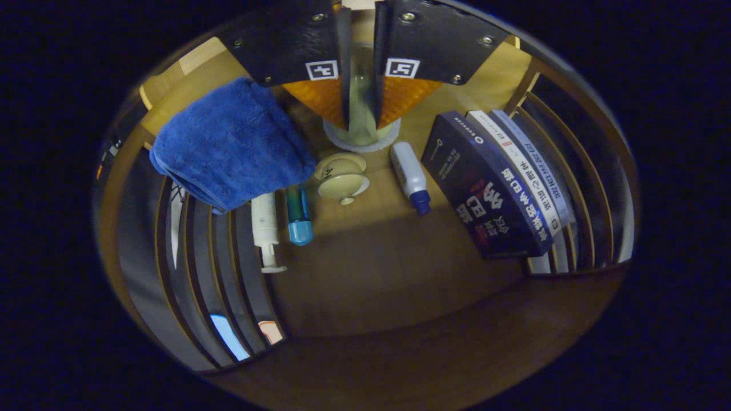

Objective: Pull open the drawer, take out the items inside it, and place them on the countertop above the cabinet.

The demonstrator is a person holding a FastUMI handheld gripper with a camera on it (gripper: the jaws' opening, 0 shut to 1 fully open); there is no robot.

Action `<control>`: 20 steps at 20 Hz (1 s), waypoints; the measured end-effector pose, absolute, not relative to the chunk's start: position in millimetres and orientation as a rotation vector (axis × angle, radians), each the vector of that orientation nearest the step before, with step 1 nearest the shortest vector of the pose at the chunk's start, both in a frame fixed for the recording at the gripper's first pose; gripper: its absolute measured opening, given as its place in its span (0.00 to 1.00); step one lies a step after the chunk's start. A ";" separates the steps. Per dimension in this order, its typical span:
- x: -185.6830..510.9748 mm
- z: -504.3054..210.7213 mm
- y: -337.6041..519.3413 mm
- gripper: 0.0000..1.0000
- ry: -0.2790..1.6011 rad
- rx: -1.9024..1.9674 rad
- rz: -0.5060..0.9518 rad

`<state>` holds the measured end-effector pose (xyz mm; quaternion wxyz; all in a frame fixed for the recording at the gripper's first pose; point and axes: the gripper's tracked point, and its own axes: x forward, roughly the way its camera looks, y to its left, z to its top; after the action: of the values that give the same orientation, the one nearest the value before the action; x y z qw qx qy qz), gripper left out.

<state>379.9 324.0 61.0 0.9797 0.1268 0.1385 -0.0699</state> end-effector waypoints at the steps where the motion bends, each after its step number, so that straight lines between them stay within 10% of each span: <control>1: 385.2 57.2 321.6 0.16 0.282 0.263 -0.143; 6: 378.1 44.9 328.3 0.22 0.342 0.268 -0.111; 13: 348.6 58.2 324.8 0.99 0.302 0.185 -0.143; 20: 276.6 112.7 327.2 0.99 0.196 0.163 -0.136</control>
<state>276.6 327.2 112.7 0.9896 0.0810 0.0979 -0.0678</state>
